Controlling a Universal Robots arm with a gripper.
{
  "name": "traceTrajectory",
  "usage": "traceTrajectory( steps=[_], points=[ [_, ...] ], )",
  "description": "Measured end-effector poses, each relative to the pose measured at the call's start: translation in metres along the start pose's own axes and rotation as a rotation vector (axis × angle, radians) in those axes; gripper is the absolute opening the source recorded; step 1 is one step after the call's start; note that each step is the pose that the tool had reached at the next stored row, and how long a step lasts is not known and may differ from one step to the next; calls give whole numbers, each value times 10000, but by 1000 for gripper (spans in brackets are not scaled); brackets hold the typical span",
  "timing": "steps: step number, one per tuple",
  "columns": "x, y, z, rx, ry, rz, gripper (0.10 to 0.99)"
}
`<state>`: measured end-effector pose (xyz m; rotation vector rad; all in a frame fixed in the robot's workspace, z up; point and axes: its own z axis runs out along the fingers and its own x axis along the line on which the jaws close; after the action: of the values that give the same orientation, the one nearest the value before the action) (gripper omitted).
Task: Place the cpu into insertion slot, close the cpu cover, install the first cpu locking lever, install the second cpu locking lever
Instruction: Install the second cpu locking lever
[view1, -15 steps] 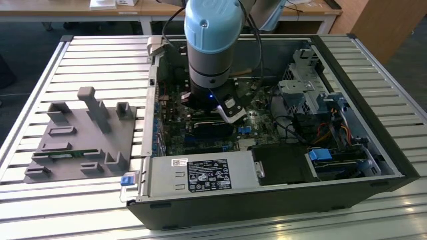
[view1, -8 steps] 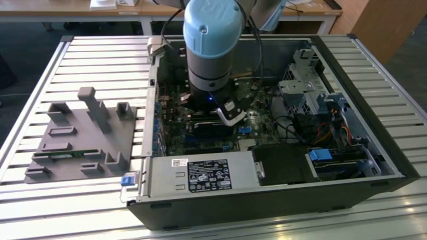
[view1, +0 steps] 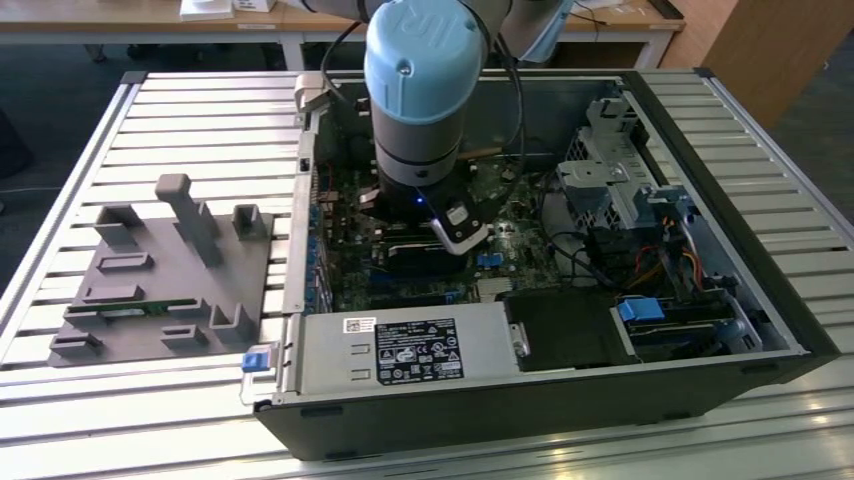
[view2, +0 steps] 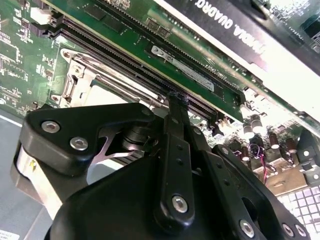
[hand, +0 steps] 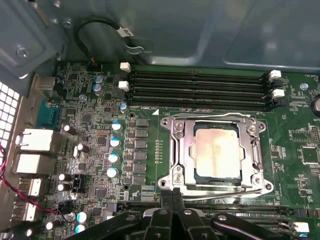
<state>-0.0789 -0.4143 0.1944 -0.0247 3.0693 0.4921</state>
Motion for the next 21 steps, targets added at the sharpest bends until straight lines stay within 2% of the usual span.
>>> traceTrajectory(
  steps=[8,21],
  points=[
    [23,-8,24,-93,-7,0,106],
    [26,-16,49,-329,-13,7,106]
  ],
)
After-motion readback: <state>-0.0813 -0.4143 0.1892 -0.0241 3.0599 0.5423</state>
